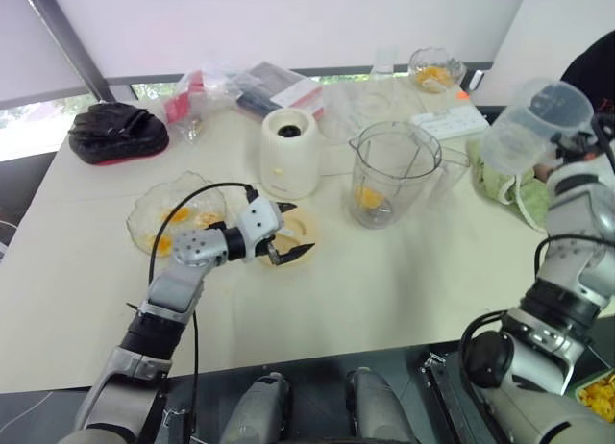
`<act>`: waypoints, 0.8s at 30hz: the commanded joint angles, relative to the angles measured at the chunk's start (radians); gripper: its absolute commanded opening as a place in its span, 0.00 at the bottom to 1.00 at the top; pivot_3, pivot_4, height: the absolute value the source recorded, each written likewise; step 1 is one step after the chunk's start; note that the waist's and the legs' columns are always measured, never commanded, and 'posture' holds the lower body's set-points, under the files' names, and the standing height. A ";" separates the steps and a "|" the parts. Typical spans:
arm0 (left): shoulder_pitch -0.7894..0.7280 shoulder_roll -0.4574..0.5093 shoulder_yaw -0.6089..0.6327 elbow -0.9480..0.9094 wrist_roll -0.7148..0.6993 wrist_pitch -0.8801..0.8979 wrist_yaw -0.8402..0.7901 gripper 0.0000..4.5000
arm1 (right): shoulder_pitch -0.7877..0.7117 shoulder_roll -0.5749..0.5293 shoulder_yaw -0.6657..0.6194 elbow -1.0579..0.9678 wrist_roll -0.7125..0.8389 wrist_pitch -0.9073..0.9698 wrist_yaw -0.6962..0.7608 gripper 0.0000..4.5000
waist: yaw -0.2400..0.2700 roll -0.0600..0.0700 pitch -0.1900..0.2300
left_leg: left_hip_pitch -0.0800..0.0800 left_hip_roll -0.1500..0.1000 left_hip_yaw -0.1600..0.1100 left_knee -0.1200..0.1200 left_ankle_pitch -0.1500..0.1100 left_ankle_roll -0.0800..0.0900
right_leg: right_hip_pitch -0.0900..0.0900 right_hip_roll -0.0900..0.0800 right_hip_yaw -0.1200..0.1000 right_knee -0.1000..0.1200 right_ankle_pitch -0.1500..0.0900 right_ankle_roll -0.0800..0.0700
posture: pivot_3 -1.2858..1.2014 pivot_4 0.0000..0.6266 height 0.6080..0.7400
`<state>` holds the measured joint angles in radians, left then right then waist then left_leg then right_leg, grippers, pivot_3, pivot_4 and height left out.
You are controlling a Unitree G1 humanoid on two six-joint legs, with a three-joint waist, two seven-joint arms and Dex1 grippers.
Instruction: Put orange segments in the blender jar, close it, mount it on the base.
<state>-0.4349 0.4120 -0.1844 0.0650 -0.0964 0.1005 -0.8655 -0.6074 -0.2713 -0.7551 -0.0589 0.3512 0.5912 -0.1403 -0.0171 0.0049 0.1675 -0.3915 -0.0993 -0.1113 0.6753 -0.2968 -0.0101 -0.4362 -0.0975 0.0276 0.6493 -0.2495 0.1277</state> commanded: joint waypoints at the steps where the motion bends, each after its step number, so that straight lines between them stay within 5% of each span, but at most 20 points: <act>1: 0.008 0.017 0.002 -0.053 -0.003 -0.002 -0.003 1.00 | 0.037 0.022 -0.028 -0.019 0.046 -0.116 -0.001 0.00 | -0.001 0.000 0.000 | 0.000 0.000 0.000 0.000 0.000 0.000 | 0.000 0.000 0.000 0.000 0.000 0.000 | 0.52 0.24 1.00; 24: 0.080 0.076 0.021 -0.167 -0.009 0.064 0.014 1.00 | 0.192 -0.029 0.042 0.396 0.017 -0.471 0.021 0.00 | 0.001 0.001 0.000 | 0.001 0.000 0.001 -0.001 0.000 0.000 | 0.000 0.000 0.001 0.000 0.000 0.000 | 0.52 0.24 1.00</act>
<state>-0.3550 0.4755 -0.1824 -0.0526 -0.0980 0.1653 -0.8618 -0.4115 -0.2655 -0.7204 0.3500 0.3821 0.1661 -0.1146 -0.0163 0.0059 0.1673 -0.3909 -0.0992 -0.1106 0.6748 -0.2969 -0.0097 -0.4359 -0.0973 0.0284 0.6494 -0.2495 0.1277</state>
